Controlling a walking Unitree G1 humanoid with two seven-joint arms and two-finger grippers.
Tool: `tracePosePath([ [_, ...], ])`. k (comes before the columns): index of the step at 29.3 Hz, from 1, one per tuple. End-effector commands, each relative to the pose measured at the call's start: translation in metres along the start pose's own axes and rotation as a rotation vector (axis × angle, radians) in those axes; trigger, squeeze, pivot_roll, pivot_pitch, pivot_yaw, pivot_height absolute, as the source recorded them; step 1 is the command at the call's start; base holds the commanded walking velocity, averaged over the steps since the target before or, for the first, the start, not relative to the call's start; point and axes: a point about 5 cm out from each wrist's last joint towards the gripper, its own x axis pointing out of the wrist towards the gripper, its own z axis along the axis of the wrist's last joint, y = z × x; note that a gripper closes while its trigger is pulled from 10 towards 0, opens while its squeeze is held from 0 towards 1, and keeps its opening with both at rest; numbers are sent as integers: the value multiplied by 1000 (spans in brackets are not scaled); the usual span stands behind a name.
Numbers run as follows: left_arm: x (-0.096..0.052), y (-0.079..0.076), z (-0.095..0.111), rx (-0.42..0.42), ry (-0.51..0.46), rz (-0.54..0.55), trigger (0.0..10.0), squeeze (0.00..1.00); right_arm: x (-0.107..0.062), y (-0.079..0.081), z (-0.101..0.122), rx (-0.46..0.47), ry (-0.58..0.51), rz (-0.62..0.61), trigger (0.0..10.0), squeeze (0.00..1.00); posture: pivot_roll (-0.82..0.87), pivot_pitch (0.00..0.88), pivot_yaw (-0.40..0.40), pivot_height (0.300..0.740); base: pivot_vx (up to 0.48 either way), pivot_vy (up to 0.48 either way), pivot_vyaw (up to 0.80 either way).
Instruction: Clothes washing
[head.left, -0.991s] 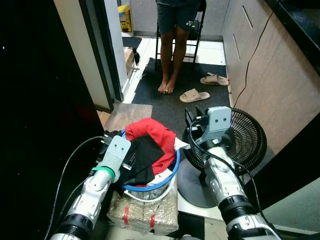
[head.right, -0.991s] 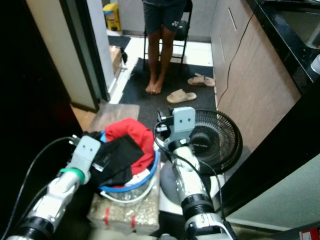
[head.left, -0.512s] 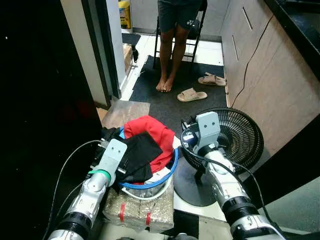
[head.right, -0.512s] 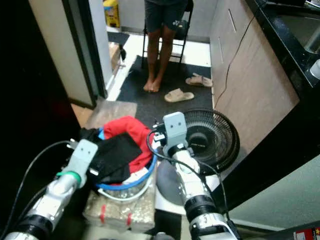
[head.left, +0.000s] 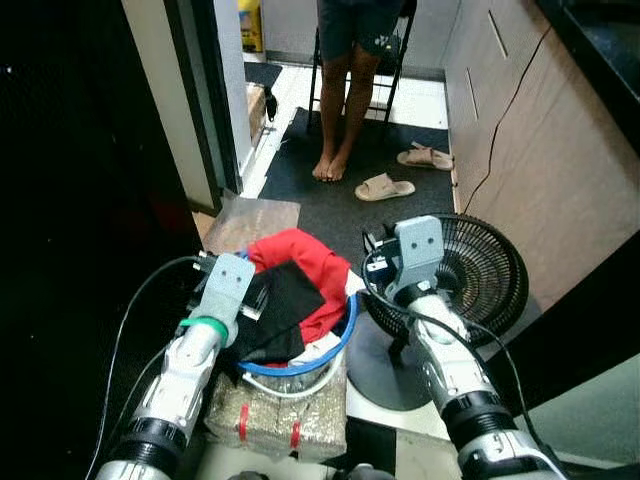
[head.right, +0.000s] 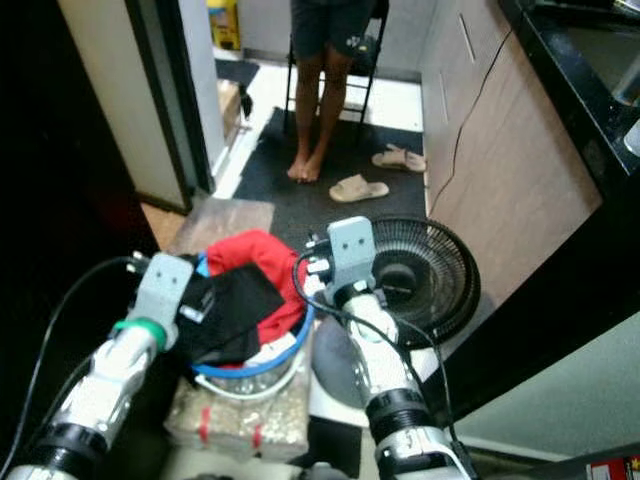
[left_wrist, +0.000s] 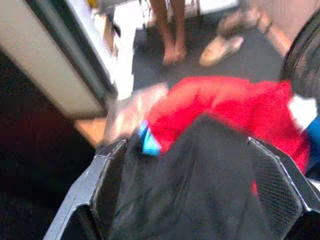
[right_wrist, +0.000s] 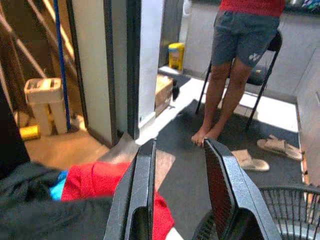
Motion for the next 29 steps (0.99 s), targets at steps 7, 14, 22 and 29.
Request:
tracePosePath([
  [7, -4, -4, 23, -5, -48, -68, 10000, 0, 4, 1, 12, 29, -48, -17, 10000, 0, -12, 0, 36, 635, 0, 0, 0],
  [14, -8, -13, 23, -2, -57, -85, 10000, 0, 6, 7, 17, 39, -66, -10, 10000, 0, -13, 0, 50, 610, 0, 0, 0],
  [22, -11, -10, 27, -7, -37, -81, 10000, 0, 3, 6, 18, 41, -60, -7, 10000, 0, -12, 0, 47, 580, 0, 0, 0],
  [29, -11, -9, 27, -3, -32, -79, 10000, 0, 3, 8, 18, 44, -57, 0, 10000, 0, -12, 0, 44, 555, 0, 0, 0],
])
